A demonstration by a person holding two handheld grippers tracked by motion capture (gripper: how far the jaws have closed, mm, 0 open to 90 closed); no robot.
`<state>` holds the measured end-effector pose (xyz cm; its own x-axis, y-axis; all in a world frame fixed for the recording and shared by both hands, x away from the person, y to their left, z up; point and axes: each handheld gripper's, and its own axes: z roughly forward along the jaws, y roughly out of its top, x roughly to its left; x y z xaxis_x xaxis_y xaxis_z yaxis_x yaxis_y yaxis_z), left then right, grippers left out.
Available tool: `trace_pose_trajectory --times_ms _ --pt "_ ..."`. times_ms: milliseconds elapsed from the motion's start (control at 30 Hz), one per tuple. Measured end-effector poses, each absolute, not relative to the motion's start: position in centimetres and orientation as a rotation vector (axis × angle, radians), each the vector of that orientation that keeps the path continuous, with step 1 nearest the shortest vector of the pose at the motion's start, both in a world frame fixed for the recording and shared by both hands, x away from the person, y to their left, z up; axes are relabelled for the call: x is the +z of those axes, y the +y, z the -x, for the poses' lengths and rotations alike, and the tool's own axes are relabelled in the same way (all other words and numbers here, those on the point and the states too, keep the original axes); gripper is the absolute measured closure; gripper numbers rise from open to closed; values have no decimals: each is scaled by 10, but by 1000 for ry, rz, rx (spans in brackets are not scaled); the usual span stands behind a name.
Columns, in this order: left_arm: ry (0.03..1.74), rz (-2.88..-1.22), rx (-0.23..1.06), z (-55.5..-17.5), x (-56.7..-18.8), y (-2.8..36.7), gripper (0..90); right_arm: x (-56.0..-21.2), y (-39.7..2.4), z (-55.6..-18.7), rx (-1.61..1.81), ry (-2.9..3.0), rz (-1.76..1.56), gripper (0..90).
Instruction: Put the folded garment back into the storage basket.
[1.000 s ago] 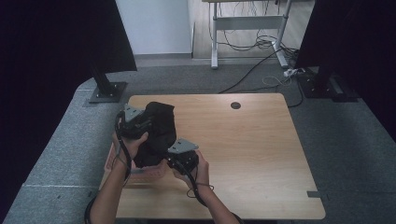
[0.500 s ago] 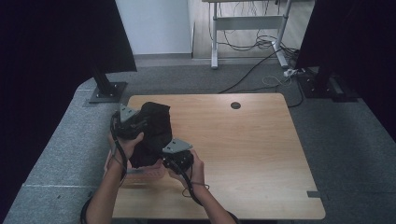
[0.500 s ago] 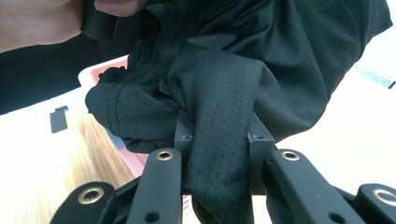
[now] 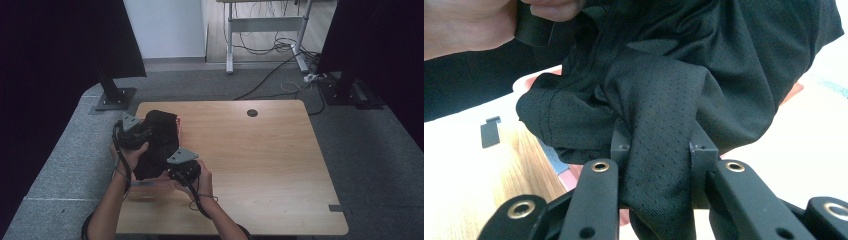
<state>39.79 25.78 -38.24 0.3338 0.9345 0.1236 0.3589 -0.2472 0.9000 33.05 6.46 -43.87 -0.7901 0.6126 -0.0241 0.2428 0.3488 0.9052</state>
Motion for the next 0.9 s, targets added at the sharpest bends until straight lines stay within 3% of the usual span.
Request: trace_pose_trajectory --times_ms 900 --pt "1207 -1812 863 -411 -404 274 641 -458 87 -342 1387 2327 -759 718"
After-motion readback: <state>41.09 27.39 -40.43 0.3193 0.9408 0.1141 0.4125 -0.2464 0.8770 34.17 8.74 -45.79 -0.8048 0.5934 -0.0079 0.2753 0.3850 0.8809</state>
